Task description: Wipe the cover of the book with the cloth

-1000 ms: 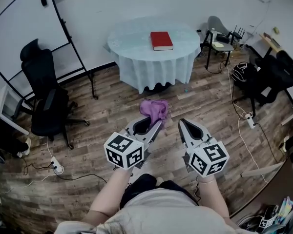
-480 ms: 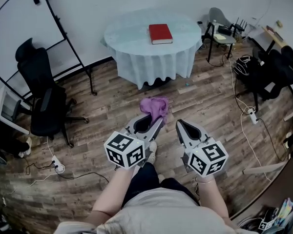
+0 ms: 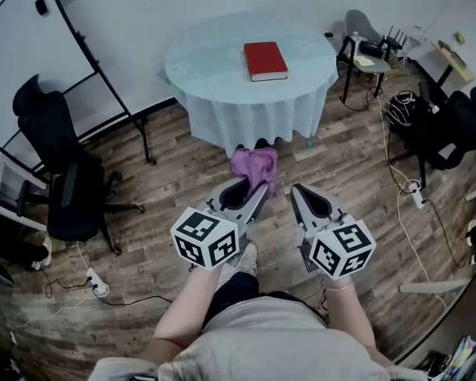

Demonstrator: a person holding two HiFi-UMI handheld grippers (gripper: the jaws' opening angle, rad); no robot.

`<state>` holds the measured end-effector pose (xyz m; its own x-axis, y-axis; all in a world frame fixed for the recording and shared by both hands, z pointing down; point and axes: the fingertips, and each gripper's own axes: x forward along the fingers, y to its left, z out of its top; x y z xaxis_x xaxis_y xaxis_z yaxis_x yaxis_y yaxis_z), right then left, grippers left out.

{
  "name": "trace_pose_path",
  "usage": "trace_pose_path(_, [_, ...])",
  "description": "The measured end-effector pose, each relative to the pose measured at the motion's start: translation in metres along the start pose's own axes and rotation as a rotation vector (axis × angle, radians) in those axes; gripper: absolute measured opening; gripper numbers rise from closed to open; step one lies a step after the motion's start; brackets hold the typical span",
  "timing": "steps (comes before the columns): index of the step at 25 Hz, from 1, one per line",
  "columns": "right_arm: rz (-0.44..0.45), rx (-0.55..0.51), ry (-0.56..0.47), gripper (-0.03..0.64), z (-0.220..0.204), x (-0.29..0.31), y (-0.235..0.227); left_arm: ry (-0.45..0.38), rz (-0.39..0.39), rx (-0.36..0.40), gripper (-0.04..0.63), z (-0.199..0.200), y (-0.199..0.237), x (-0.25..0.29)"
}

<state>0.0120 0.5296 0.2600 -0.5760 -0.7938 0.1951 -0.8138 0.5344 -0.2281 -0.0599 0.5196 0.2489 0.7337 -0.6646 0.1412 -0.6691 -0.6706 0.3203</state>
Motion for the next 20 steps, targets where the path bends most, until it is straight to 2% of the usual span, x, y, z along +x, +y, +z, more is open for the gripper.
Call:
trace_pose_path(11, [-0.046, -0.014, -0.027, 0.023, 0.041, 0.103, -0.037, 0.001, -0.043, 0.011, 0.112, 0.047, 0.087, 0.053])
trace_pose_path(20, [-0.074, 0.006, -0.017, 0.023, 0.045, 0.148, -0.056, 0.018, -0.062, 0.002, 0.112, 0.056, 0.128, 0.078])
